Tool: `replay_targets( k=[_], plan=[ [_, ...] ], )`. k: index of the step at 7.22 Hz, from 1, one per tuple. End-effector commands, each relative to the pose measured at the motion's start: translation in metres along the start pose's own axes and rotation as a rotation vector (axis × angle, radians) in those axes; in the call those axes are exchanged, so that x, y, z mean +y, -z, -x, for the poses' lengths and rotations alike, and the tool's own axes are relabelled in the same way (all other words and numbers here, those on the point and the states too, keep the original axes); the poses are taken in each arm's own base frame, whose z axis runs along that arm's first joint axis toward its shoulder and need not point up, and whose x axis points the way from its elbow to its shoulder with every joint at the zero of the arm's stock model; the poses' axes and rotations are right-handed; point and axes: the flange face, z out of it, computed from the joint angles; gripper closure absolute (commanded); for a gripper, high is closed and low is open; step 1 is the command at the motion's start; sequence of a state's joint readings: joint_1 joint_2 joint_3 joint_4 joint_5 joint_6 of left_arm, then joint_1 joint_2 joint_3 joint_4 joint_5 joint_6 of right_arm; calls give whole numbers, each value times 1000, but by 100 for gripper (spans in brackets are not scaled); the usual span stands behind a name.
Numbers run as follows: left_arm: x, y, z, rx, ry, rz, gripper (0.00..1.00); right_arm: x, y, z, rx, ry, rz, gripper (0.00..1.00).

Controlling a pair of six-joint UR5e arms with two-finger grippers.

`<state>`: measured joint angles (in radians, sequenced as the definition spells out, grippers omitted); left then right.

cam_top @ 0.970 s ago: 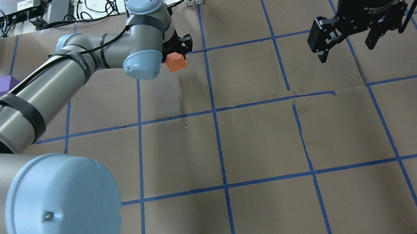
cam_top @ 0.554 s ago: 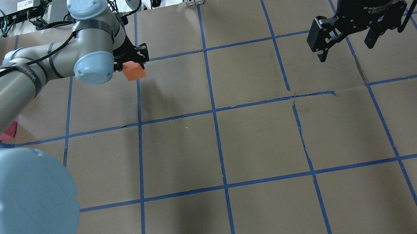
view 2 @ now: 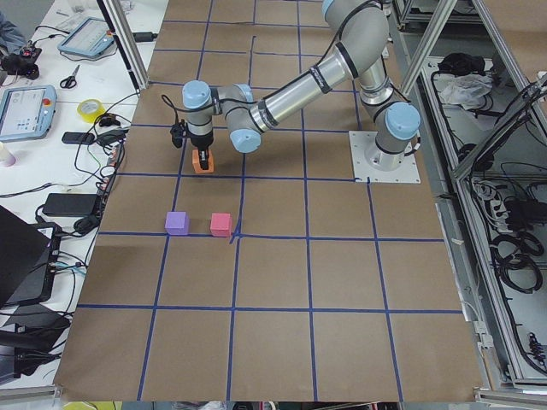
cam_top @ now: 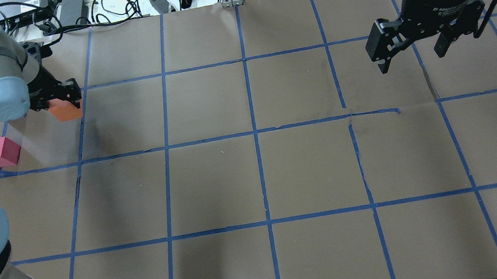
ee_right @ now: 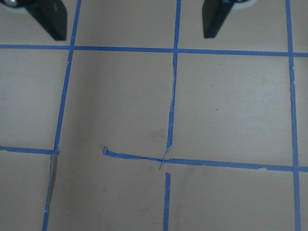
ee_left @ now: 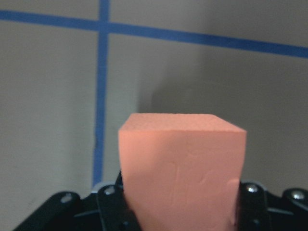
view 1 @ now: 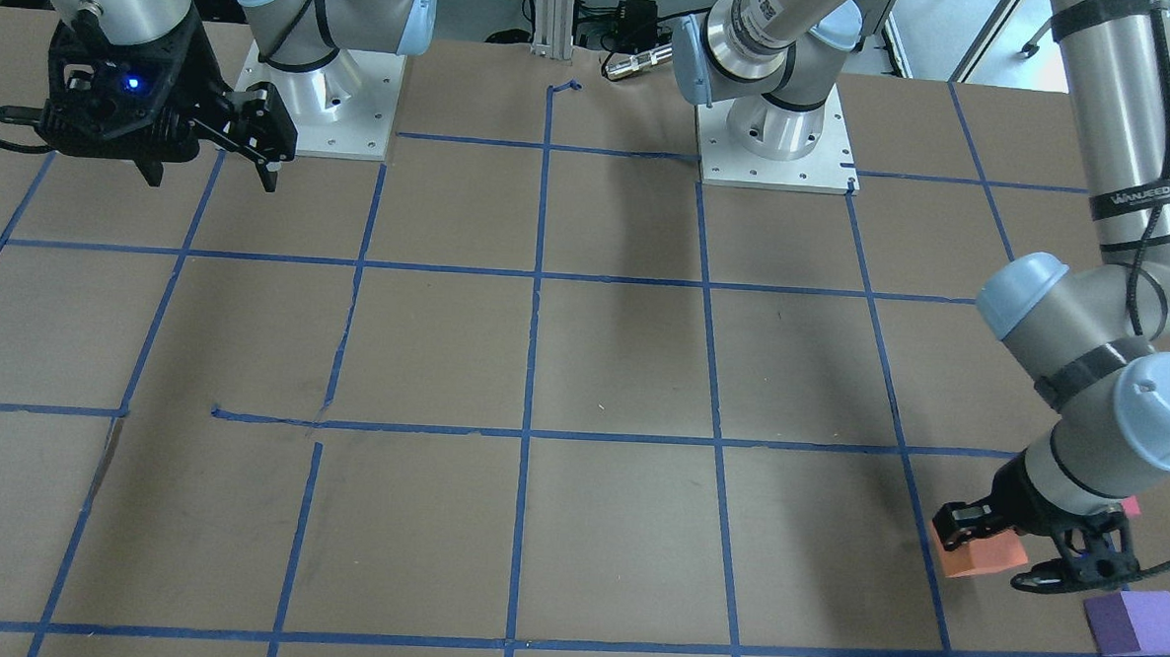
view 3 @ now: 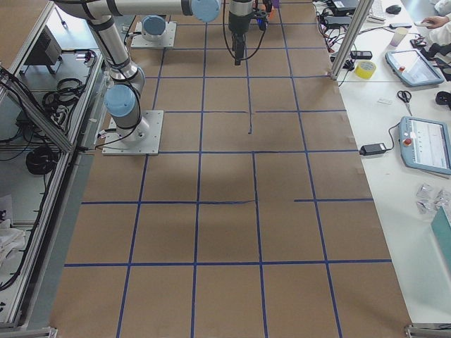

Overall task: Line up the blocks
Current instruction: 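Carry the orange cube with the left gripper toward the pink and purple cubes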

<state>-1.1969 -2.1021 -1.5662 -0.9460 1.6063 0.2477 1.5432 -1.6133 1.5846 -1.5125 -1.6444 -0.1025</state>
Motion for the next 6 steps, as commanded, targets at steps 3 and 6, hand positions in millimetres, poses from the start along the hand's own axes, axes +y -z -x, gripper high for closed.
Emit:
replay_targets(
  k=[3,6],
  plan=[
    [8,19,183,-52,-77,4,88,-1,0,-1,-2,0,-8,0],
    [-3,11,191,-13,-126,-20,88,-1,0,0,-9,-2,-7,0]
  ],
)
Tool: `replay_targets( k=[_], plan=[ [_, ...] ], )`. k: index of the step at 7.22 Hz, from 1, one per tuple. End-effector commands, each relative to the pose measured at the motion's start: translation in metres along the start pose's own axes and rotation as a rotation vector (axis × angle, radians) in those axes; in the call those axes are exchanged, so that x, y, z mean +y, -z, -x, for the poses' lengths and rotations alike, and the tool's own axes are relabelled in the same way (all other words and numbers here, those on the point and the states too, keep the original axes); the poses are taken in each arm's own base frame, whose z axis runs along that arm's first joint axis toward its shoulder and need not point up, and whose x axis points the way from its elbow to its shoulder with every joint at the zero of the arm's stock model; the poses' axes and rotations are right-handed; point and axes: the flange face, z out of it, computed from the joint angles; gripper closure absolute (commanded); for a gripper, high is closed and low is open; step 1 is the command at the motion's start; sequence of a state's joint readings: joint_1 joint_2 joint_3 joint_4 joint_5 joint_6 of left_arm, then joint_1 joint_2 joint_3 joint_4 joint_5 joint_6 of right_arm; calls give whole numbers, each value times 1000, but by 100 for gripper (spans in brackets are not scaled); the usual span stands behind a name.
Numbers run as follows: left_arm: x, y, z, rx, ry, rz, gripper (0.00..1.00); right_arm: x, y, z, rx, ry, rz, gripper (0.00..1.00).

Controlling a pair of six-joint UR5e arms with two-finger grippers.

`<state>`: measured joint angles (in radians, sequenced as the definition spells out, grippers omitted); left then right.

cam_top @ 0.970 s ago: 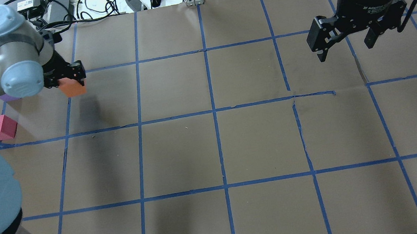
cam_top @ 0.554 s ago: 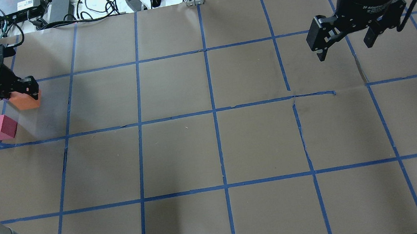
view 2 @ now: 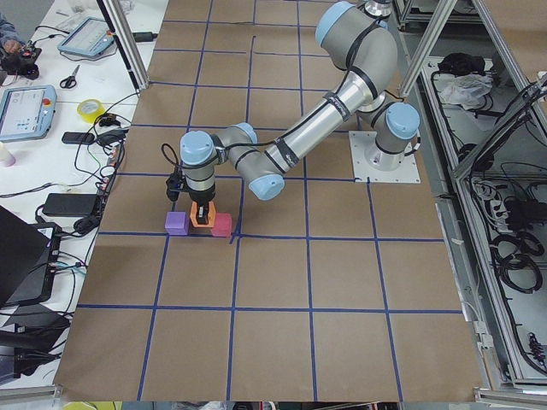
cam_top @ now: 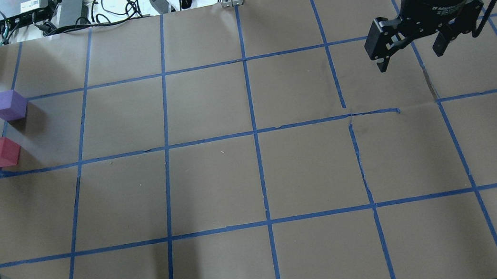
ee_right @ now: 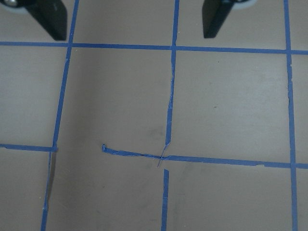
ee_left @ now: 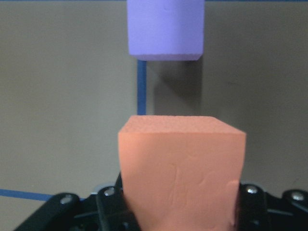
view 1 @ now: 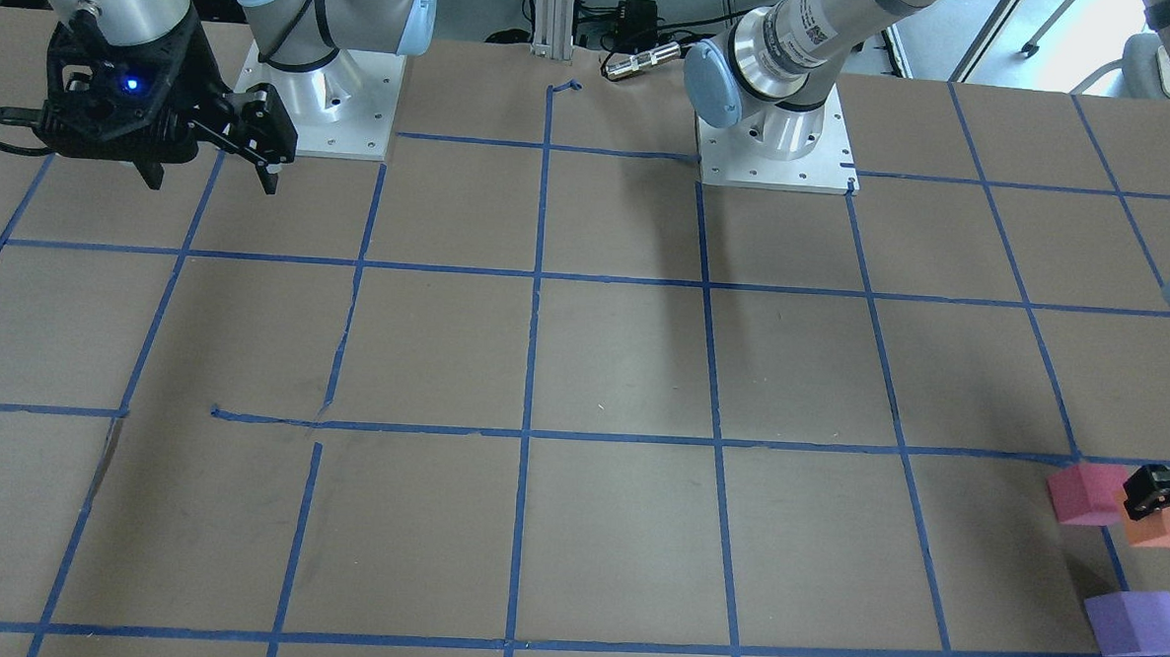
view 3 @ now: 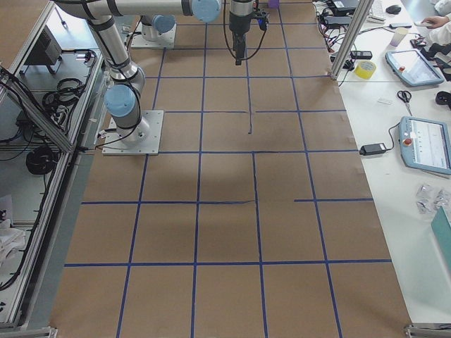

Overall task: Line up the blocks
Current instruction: 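Lower the orange cube between the pink and purple cubes with the left gripper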

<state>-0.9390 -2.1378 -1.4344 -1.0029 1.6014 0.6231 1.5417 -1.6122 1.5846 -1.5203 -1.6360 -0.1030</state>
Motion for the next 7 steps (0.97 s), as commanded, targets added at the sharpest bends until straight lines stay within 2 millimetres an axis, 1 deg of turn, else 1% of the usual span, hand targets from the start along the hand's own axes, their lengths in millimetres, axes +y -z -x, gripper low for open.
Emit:
replay_targets(
  k=[1,2,3,4,5,7],
  plan=[
    [-6,-12,2,46,-7,-23,89,0,0,0,-1,1,-1,0],
    [-10,-16,1,73,5,-41,95,0,0,0,-2,1,-2,0],
    [-15,-19,5,69,43,-39,100,0,0,0,-2,1,-2,0],
    [-16,-27,5,73,43,-29,100,0,0,0,-1,1,-1,0],
    [-16,-31,6,74,45,-24,100,0,0,0,0,1,-3,0],
    [-16,-33,5,76,48,-21,100,0,0,-1,4,3,-2,0]
  ],
)
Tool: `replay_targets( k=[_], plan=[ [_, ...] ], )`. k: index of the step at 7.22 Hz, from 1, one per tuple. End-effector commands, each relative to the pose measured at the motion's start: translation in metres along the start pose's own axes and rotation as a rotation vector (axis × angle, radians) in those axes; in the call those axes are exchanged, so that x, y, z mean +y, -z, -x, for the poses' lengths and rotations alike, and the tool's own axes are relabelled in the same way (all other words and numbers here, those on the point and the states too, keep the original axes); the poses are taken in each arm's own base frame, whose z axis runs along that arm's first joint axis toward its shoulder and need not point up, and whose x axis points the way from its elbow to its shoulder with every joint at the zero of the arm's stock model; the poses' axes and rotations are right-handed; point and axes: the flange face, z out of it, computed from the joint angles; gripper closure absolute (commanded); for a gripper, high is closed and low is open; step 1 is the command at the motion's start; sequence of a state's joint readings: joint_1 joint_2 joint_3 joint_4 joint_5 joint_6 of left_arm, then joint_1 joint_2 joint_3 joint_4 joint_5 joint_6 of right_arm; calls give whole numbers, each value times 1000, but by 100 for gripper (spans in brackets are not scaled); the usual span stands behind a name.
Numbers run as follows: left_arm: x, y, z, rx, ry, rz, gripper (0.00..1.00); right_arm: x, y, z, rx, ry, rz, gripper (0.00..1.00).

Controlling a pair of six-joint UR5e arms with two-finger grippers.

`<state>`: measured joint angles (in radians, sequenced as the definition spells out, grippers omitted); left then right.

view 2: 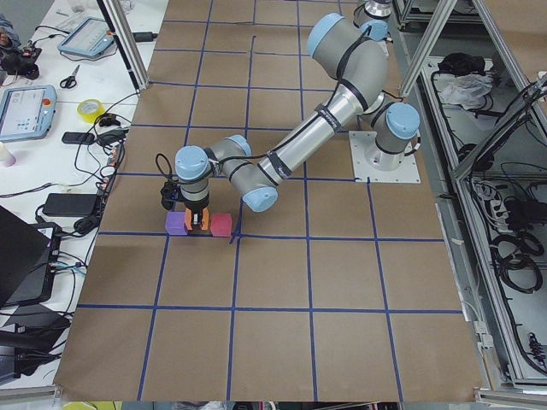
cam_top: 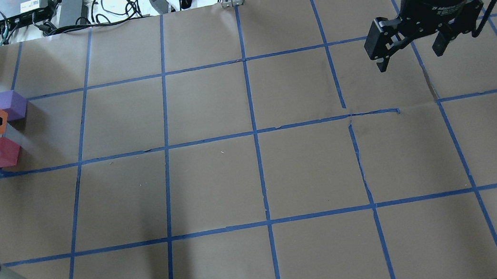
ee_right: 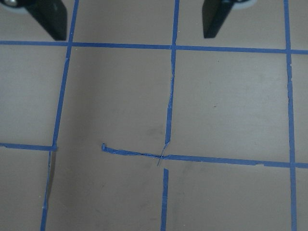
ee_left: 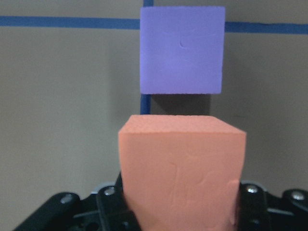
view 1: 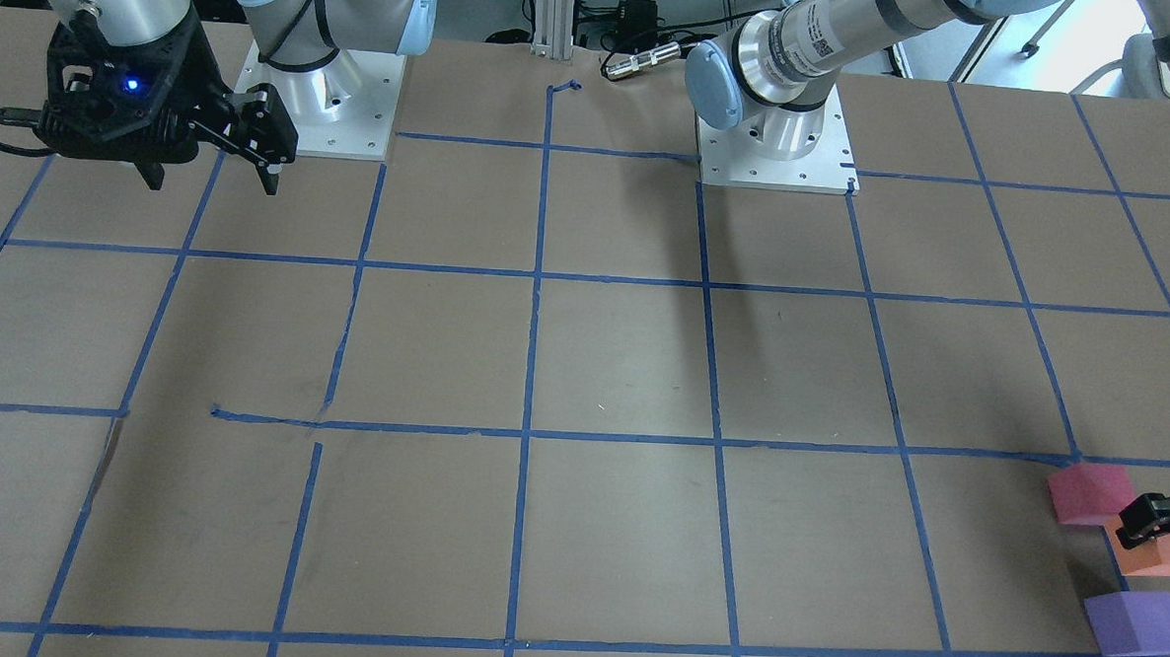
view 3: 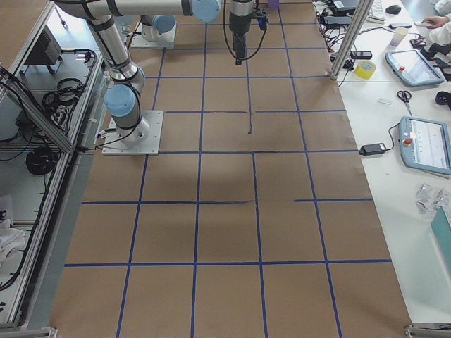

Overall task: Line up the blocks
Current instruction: 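Lower the orange cube between the pink and purple cubes with the left gripper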

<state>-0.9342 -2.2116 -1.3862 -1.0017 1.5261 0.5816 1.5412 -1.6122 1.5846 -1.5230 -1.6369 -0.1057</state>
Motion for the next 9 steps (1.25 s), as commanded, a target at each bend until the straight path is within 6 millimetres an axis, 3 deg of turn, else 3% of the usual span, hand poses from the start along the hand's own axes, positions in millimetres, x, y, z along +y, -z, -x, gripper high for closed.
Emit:
replay_targets(
  k=[1,9],
  plan=[
    [0,-3,0,2,0,3,100,0,0,-2,4,-2,1,0],
    [1,-26,1,19,-6,27,100,-1,0,-3,6,-4,-1,0]
  ],
)
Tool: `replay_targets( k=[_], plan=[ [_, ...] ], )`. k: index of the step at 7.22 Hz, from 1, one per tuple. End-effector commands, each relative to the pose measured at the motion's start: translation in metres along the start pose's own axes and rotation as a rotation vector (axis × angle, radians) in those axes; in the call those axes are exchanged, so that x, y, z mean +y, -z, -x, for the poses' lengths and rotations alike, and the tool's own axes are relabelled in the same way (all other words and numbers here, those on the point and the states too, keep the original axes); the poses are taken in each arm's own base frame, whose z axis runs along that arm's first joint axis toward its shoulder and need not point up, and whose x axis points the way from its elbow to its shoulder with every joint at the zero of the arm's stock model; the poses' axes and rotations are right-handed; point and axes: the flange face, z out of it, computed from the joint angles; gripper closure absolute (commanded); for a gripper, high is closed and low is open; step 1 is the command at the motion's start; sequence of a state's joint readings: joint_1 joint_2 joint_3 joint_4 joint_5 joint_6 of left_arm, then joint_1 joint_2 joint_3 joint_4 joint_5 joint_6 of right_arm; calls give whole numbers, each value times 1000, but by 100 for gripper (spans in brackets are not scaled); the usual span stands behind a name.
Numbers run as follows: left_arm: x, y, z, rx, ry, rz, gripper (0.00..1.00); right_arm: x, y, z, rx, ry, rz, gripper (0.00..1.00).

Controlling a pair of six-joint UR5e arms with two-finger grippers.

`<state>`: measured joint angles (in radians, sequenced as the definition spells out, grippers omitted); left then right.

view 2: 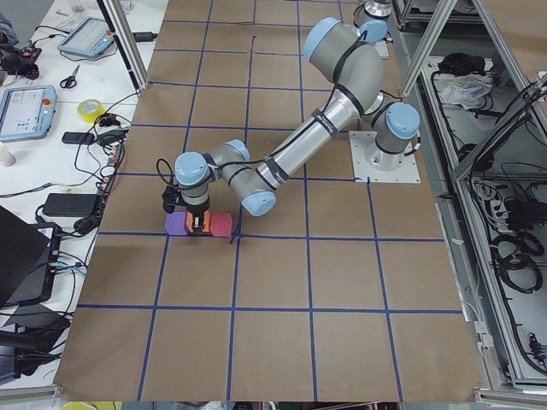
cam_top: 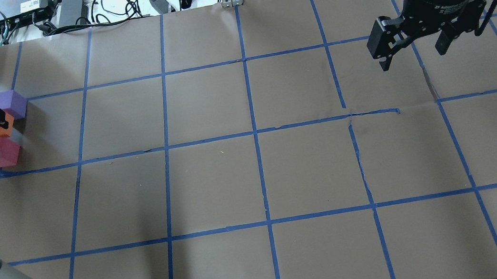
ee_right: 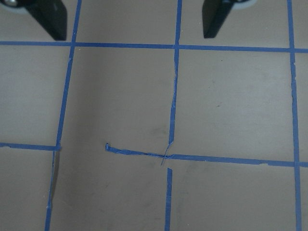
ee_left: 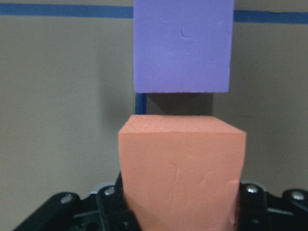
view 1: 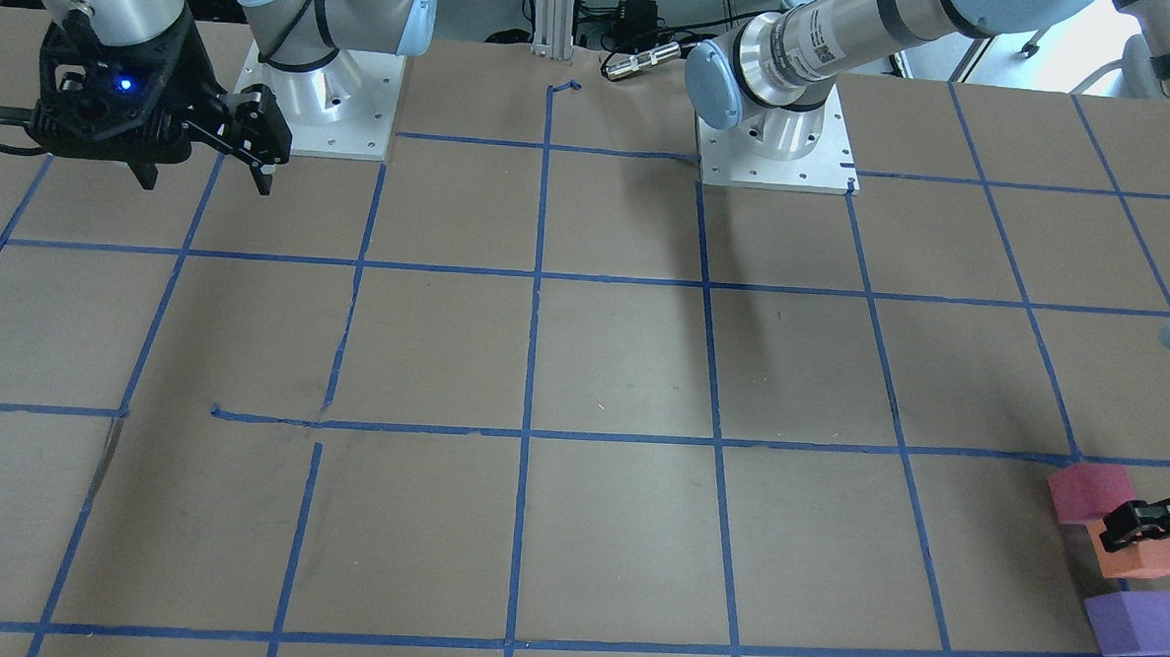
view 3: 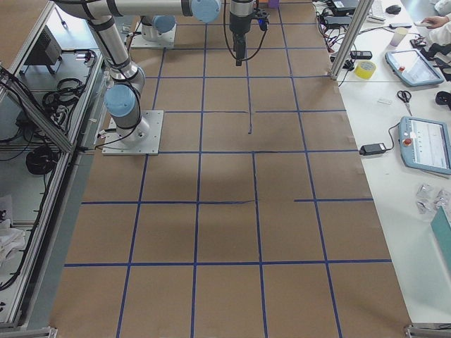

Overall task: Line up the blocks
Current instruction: 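Lower the orange cube between the pink and purple cubes with the left gripper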

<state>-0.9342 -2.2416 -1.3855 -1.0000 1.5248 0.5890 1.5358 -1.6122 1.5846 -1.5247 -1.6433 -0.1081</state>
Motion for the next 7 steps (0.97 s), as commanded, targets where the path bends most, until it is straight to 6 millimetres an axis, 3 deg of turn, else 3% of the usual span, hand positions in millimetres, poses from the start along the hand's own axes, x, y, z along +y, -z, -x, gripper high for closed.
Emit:
replay_targets(
  k=[1,7],
  plan=[
    [1,-11,0,6,2,8,100,0,0,0,1,-1,0,0],
    [0,-30,1,10,-3,2,100,0,0,-1,1,-1,0,0]
  ],
)
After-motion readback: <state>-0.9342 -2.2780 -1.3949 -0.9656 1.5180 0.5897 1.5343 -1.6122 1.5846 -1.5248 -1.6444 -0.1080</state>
